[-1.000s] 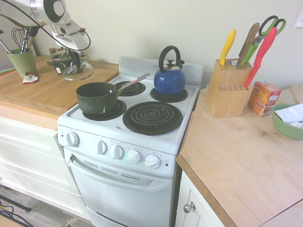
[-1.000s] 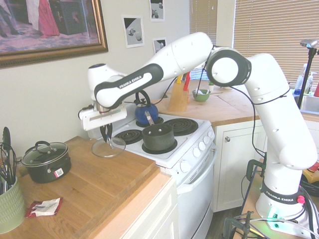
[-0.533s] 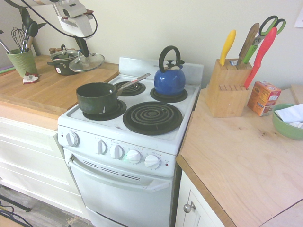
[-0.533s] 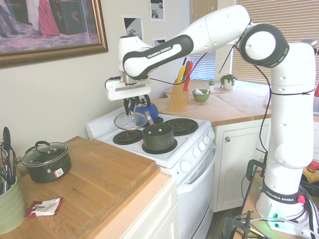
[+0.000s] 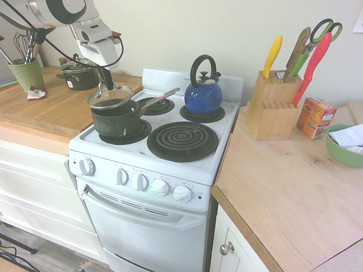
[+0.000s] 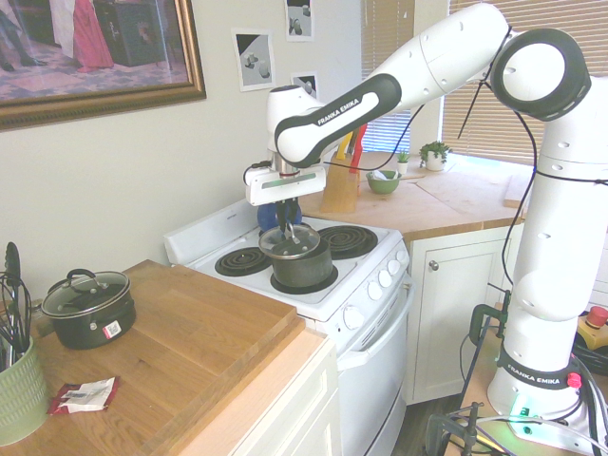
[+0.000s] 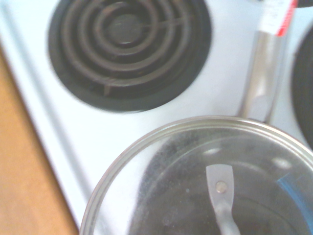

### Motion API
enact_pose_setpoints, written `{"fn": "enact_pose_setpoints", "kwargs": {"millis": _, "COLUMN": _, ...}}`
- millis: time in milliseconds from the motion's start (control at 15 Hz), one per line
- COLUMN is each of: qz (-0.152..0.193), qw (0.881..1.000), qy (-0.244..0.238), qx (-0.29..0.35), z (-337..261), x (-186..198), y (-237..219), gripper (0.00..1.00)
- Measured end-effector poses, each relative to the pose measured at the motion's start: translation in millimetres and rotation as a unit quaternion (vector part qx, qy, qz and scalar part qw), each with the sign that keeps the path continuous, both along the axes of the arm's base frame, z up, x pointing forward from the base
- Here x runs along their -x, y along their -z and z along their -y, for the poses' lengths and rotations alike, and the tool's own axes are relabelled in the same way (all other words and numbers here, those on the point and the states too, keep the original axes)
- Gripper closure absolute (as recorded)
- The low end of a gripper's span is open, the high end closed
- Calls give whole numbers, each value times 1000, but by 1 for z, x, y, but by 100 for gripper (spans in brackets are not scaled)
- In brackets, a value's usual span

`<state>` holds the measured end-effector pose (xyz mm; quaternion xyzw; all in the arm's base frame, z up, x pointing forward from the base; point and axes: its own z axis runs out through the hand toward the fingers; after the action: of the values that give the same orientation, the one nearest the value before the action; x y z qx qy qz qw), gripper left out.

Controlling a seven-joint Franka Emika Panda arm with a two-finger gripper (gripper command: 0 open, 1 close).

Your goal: Cover the lid of the pot

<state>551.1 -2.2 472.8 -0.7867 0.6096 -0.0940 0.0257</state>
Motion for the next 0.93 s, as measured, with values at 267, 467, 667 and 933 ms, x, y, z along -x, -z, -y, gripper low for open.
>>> {"fn": "enact_pose_setpoints", "kwargs": {"millis": 267, "qz": -1, "qw": 1000, "qy": 5, "qx": -4, "z": 9, "x": 0, "y": 8, "gripper": 100}}
{"fn": "enact_pose_setpoints", "kwargs": {"millis": 467, "qz": -3, "qw": 1000, "qy": 7, "qx": -4, "z": 11, "x": -1, "y": 13, "gripper": 100}}
{"fn": "enact_pose_setpoints", "kwargs": {"millis": 667, "qz": -2, "qw": 1000, "qy": 14, "qx": -4, "z": 19, "x": -1, "y": 13, "gripper": 100}}
{"fn": "enact_pose_setpoints", "kwargs": {"millis": 933, "qz": -2, "qw": 1000, "qy": 20, "qx": -4, "z": 26, "x": 0, "y": 14, "gripper": 100}}
